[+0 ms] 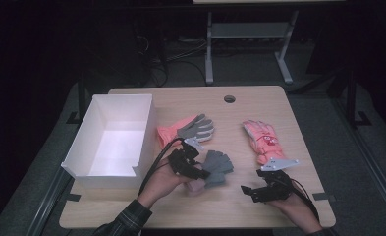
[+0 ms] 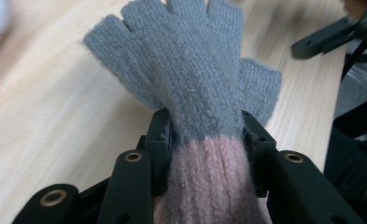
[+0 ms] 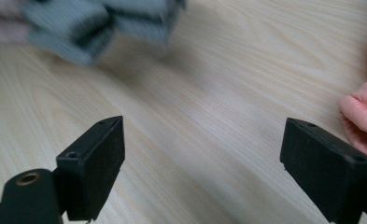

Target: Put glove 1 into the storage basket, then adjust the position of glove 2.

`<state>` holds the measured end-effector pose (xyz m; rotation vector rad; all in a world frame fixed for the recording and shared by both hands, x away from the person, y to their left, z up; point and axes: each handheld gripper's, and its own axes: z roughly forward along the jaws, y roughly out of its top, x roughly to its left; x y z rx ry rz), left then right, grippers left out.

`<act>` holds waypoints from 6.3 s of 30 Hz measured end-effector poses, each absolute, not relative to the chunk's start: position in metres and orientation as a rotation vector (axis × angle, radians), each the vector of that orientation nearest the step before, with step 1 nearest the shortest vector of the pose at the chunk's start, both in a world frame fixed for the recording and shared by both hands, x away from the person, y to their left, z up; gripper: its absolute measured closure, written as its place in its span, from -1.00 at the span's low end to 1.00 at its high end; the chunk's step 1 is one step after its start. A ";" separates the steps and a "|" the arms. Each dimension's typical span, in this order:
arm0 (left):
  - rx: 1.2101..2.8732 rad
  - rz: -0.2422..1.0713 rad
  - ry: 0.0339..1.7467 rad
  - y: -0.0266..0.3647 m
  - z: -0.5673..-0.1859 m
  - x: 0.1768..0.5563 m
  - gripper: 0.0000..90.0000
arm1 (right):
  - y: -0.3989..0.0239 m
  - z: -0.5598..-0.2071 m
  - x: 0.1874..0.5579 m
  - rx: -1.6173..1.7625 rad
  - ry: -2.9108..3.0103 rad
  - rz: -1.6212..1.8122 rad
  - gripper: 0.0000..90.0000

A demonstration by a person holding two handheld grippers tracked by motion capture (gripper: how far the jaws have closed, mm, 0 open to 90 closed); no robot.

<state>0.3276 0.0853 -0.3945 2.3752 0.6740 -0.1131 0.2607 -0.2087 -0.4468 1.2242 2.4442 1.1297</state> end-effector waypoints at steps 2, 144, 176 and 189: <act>2.367 -0.108 0.682 0.090 -0.384 0.329 0.38 | -0.209 -0.448 0.261 1.232 2.440 1.129 -0.71; 2.207 0.200 0.909 0.135 -0.321 0.387 0.80 | -0.201 -0.454 0.275 1.147 2.538 1.094 -0.83; 2.285 0.365 1.094 0.099 -0.418 0.454 0.99 | -0.200 -0.455 0.274 1.130 2.562 1.101 -0.83; 2.288 0.259 1.118 0.098 -0.441 0.457 1.00 | -0.201 -0.455 0.273 1.128 2.566 1.097 -0.83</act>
